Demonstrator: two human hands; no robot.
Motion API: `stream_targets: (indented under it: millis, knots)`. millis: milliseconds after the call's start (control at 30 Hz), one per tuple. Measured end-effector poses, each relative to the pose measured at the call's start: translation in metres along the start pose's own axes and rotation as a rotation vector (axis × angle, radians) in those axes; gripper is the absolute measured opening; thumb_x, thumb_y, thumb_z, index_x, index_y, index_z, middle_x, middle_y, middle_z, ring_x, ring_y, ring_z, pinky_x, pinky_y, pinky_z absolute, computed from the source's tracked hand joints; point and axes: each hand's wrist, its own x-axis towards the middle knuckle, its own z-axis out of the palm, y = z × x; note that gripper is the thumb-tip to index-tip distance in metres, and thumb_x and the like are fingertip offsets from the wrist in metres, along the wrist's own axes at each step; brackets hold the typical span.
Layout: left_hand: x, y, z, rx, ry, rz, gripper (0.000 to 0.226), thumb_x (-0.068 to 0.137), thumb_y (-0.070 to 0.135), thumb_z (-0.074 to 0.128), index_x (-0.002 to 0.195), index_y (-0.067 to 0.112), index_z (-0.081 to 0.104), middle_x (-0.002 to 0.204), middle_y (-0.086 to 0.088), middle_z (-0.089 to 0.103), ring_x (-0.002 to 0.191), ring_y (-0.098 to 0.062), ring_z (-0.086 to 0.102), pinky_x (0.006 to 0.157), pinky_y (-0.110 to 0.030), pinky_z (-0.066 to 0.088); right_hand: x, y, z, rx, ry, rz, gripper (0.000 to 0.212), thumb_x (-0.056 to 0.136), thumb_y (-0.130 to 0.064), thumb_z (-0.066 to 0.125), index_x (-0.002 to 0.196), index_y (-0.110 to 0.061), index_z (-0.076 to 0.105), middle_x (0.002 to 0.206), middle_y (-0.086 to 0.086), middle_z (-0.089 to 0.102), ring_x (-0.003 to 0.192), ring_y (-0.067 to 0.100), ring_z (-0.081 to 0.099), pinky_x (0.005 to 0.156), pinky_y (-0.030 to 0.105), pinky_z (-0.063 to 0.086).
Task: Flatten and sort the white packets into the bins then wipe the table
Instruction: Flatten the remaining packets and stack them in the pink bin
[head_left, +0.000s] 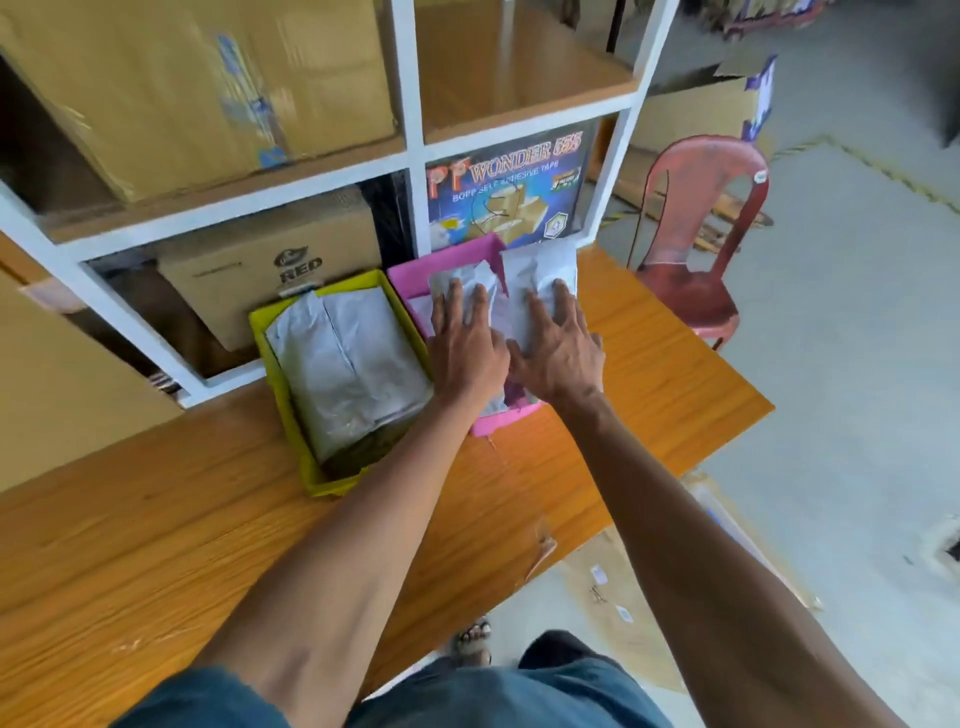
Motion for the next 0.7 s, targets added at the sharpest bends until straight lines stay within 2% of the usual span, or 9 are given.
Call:
stream_targets:
  millis: [133, 200, 300, 467, 567, 700]
  knots:
    - [0.029, -0.011, 0.014, 0.003, -0.012, -0.089, 0.063, 0.1, 0.028, 0.047, 0.161, 0.019, 0.038, 0.174, -0.014, 0.017, 0.162, -0.033, 0.009, 0.132, -0.049, 0.011, 0.037, 0.0, 0.022, 0.019, -0.046, -0.07, 0.074, 0.091, -0.069, 0.053, 0.153, -0.037, 0.029, 0.165, 0.006, 0.02, 0.145, 0.034, 0.038, 0.093, 0.056, 0.054]
    - [0.041, -0.014, 0.022, 0.015, -0.011, -0.125, 0.065, 0.097, 0.031, 0.043, 0.16, 0.016, 0.039, 0.174, -0.013, 0.02, 0.162, -0.032, 0.01, 0.132, -0.049, 0.013, 0.054, 0.003, 0.033, 0.023, -0.06, -0.109, 0.076, 0.09, -0.07, 0.053, 0.154, -0.038, 0.029, 0.162, 0.006, 0.025, 0.14, 0.034, 0.044, 0.088, 0.057, 0.057]
    - [0.058, -0.019, 0.035, 0.054, -0.011, -0.178, 0.063, 0.101, 0.031, 0.048, 0.161, 0.016, 0.036, 0.174, -0.013, 0.019, 0.162, -0.031, 0.009, 0.131, -0.05, 0.014, 0.077, 0.009, 0.045, 0.037, -0.109, -0.162, 0.075, 0.091, -0.068, 0.054, 0.155, -0.039, 0.027, 0.165, 0.008, 0.025, 0.141, 0.035, 0.044, 0.091, 0.056, 0.055]
    - [0.08, -0.018, 0.058, 0.122, -0.035, -0.32, 0.064, 0.104, 0.038, 0.046, 0.163, 0.018, 0.032, 0.174, -0.013, 0.019, 0.162, -0.032, 0.01, 0.132, -0.049, 0.011, 0.109, 0.014, 0.049, 0.074, -0.215, -0.259, 0.074, 0.095, -0.067, 0.046, 0.16, -0.038, 0.024, 0.171, 0.009, 0.018, 0.149, 0.035, 0.036, 0.106, 0.053, 0.047]
    - [0.087, -0.01, 0.062, 0.12, -0.051, -0.398, 0.065, 0.106, 0.035, 0.047, 0.165, 0.019, 0.027, 0.175, -0.012, 0.011, 0.162, -0.034, 0.006, 0.13, -0.05, 0.013, 0.12, 0.015, 0.052, 0.075, -0.267, -0.31, 0.076, 0.097, -0.057, 0.052, 0.163, -0.036, 0.02, 0.173, 0.007, 0.011, 0.153, 0.034, 0.029, 0.113, 0.054, 0.043]
    - [0.093, -0.009, 0.069, 0.121, -0.05, -0.463, 0.064, 0.107, 0.033, 0.044, 0.166, 0.019, 0.024, 0.176, -0.01, 0.005, 0.162, -0.034, 0.001, 0.127, -0.055, 0.017, 0.127, 0.018, 0.068, 0.027, -0.317, -0.372, 0.08, 0.097, -0.043, 0.061, 0.163, -0.029, 0.02, 0.173, 0.009, 0.006, 0.154, 0.035, 0.023, 0.103, 0.057, 0.051]
